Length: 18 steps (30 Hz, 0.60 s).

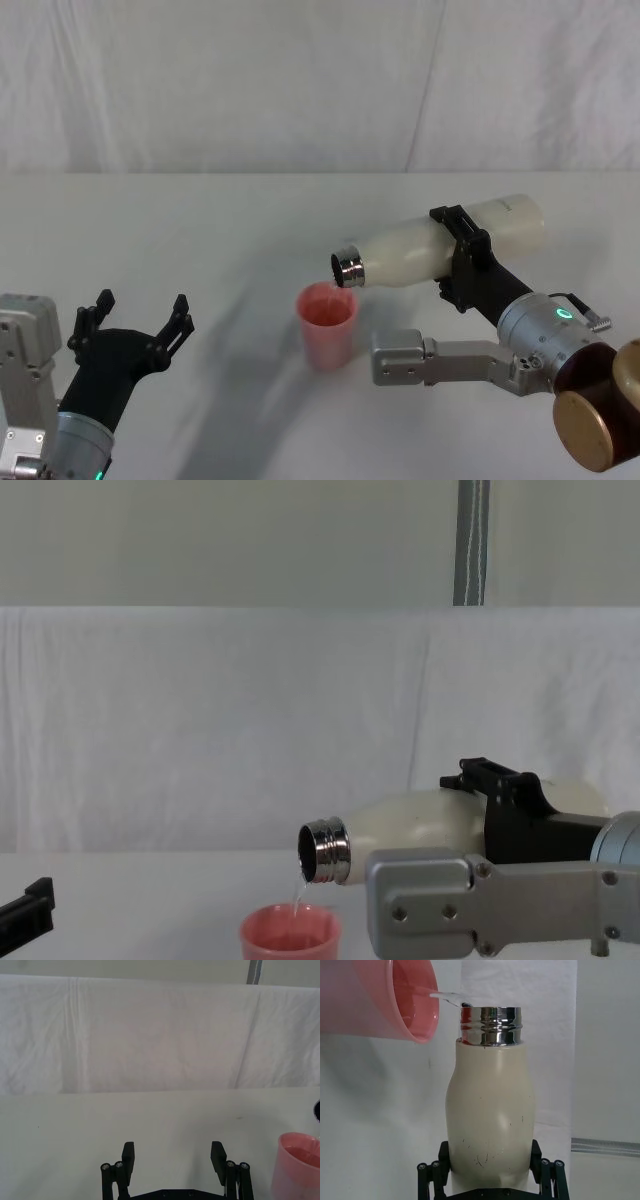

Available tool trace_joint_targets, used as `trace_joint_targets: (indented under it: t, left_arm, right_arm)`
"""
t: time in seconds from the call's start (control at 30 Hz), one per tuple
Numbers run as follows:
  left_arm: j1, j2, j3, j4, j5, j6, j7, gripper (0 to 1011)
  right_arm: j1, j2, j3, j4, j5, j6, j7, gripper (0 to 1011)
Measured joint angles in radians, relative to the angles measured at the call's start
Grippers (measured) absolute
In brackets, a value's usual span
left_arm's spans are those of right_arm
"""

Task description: Grasp the thermos with one hand and pour water into the cup lid.

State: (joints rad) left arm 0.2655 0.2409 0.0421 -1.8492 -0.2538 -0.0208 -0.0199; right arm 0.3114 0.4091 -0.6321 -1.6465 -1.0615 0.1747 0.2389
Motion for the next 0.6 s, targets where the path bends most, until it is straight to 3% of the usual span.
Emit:
trace_joint_targets:
  t: [0.6]
  left_arm:
    - [0.000, 0.000, 0.000, 0.000, 0.000, 0.000, 0.000, 1001]
  right_arm:
    - [0.007, 0.000, 0.002, 0.001, 0.006, 0.001, 0.007, 950]
